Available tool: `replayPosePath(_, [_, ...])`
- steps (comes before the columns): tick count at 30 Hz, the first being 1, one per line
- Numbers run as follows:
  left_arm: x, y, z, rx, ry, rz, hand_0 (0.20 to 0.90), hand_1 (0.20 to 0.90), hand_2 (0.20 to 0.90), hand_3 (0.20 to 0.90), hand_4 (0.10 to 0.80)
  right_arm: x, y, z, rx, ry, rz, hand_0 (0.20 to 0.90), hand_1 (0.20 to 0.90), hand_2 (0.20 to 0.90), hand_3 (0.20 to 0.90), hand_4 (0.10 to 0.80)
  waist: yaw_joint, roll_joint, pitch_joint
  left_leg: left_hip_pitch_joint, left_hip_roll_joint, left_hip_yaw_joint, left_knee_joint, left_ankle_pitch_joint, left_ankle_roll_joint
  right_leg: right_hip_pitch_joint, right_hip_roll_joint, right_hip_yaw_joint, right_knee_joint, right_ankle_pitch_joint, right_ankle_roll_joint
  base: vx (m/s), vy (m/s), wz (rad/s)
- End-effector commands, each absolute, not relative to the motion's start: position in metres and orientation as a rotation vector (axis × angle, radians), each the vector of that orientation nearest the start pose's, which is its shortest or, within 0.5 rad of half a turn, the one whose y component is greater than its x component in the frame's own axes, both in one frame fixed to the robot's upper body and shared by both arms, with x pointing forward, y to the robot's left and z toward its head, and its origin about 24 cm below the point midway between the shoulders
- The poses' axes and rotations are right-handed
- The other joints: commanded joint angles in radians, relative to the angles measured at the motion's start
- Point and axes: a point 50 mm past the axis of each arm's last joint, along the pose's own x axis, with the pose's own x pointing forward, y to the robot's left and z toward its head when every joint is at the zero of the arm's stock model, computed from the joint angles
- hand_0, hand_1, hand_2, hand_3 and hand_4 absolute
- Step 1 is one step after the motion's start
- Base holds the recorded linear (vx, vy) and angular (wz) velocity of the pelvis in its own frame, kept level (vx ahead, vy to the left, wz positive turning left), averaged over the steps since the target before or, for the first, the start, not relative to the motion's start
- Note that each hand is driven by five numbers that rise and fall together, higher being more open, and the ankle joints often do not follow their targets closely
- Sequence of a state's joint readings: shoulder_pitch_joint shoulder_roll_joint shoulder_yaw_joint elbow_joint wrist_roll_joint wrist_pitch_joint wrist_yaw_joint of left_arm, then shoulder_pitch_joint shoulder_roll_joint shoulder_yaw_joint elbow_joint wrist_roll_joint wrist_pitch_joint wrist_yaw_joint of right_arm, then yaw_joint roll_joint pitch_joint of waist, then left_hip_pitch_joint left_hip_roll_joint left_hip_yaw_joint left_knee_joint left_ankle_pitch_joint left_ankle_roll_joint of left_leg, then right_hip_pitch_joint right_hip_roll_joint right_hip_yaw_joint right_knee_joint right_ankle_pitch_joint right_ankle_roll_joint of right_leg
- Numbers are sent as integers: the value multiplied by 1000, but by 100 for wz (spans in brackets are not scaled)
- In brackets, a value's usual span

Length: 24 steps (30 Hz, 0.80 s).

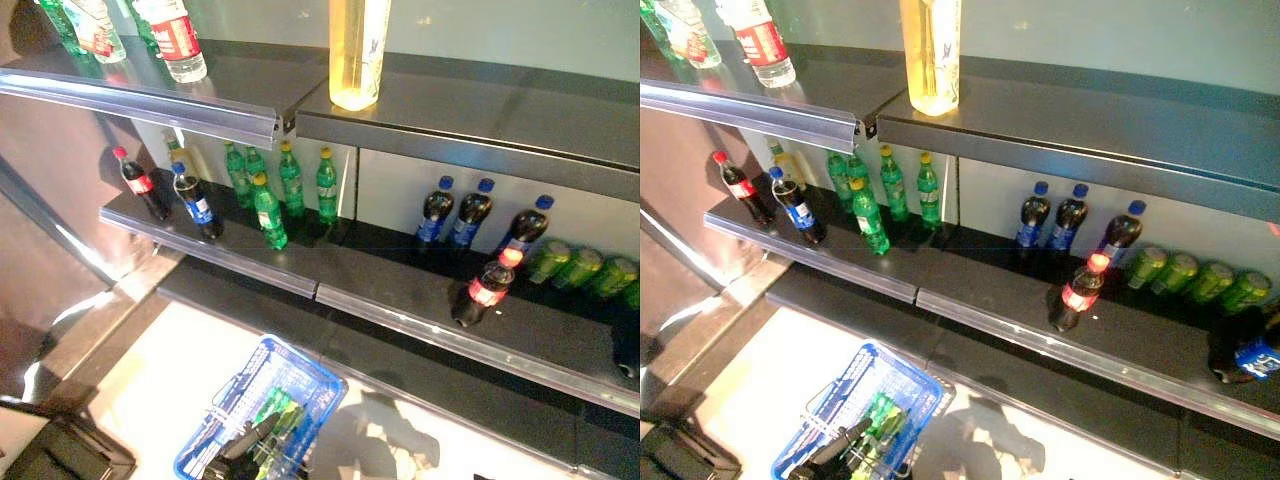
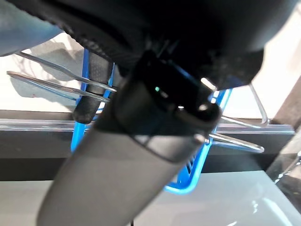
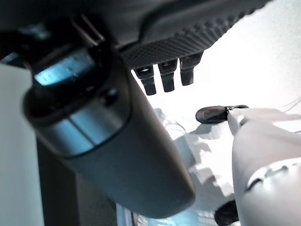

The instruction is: Pick up the drink and place into the basket.

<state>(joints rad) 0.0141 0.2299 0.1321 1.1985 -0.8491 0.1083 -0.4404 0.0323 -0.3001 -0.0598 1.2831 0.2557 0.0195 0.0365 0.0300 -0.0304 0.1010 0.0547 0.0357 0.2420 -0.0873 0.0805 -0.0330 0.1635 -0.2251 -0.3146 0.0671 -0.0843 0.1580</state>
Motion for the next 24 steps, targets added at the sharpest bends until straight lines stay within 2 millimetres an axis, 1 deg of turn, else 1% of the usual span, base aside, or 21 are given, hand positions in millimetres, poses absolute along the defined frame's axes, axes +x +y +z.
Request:
replayPosePath(1, [129,248,-133,-841,772,147,300,300,300,200,100,60,-280,-155,14,1246,-399,900,900,900,900,800,-2,11,7,76,-41,-5,14,-121,15,-219,18,83,107,182,39,-175,53,-11])
replayPosePath(2, [133,250,-131,-834,768,141,300,300,300,200,100,59,-279,-155,17,1243,-402,900,900,900,900,800,-5,10,10,76,-36,15,14,-121,21,-232,-3,80,154,184,44,-186,1,-6])
replayPosePath(3, [136,250,-131,-823,765,137,300,300,300,200,100,60,-279,-155,17,1239,-403,900,900,900,900,800,-3,15,9,69,-29,25,17,-117,27,-231,-23,83,200,180,39,-219,-48,-17])
replayPosePath(4, [137,249,-130,-821,759,137,300,300,300,200,100,61,-280,-155,18,1235,-410,900,900,900,900,800,-5,18,10,66,-28,31,21,-116,34,-229,-32,99,239,174,33,-179,-71,-29])
replayPosePath(5, [138,249,-130,-823,754,140,300,300,300,200,100,63,-280,-154,17,1233,-410,900,900,900,900,800,-4,21,5,57,-25,36,24,-114,38,-228,-29,105,243,176,27,-140,-105,-37])
replayPosePath(7, [141,247,-130,-826,745,151,300,300,300,200,100,65,-280,-154,20,1231,-409,900,900,900,900,800,-2,27,-7,50,-24,36,27,-117,51,-212,-38,115,252,168,13,-106,-161,-26])
replayPosePath(8, [141,247,-130,-823,746,151,300,300,300,200,100,65,-280,-154,22,1231,-407,900,900,900,900,800,-2,27,-8,50,-24,36,27,-118,52,-209,-39,116,251,167,11,-79,-215,-12])
replayPosePath(9, [141,248,-130,-826,745,161,300,300,300,200,100,67,-278,-154,17,1234,-393,900,900,900,900,800,0,29,-14,55,-26,28,26,-124,61,-205,-44,126,264,164,9,-53,-205,-10])
replayPosePath(11, [139,250,-131,-818,753,166,300,300,300,200,100,69,-274,-156,11,1244,-376,900,900,900,900,800,1,30,-23,61,-24,18,28,-131,67,-203,-39,138,262,155,8,-40,-320,-39])
replayPosePath(13, [139,252,-130,-827,742,181,300,300,300,200,100,72,-273,-156,-3,1256,-351,900,900,900,900,800,8,28,-27,65,-3,29,34,-127,52,-172,-26,115,194,107,4,0,-325,-54])
replayPosePath(14, [138,253,-130,-828,738,188,300,300,300,200,100,73,-272,-156,-10,1259,-343,900,900,900,900,800,9,26,-26,68,6,38,39,-125,44,-156,-22,110,162,102,6,23,-321,-32])
replayPosePath(15, [137,254,-130,-836,727,195,300,300,300,200,100,73,-271,-156,-19,1265,-327,900,900,900,900,800,13,21,-30,70,28,57,48,-118,29,-130,-13,106,104,89,4,25,-260,-26])
replayPosePath(16, [137,254,-129,-840,723,195,300,300,300,200,100,74,-271,-156,-23,1268,-319,900,900,900,900,800,15,21,-29,71,39,63,51,-115,21,-117,-8,102,82,85,0,18,-267,-24])
replayPosePath(19, [137,252,-129,-840,717,183,300,300,300,200,100,75,-272,-155,-26,1269,-333,900,900,900,900,800,26,16,-26,57,89,83,78,-97,-13,-76,4,79,20,60,-18,-2,-207,-14])
replayPosePath(21, [138,249,-129,-830,725,166,300,300,300,200,100,75,-274,-155,-21,1270,-348,900,900,900,900,800,29,12,-25,52,105,78,84,-89,-24,-66,9,64,11,56,-27,-28,-137,-5])
replayPosePath(24, [139,249,-129,-825,723,160,300,300,300,200,100,72,-277,-154,-12,1262,-361,900,900,900,900,800,29,9,-26,50,111,69,86,-87,-29,-63,11,46,11,52,-31,-37,-41,-1])
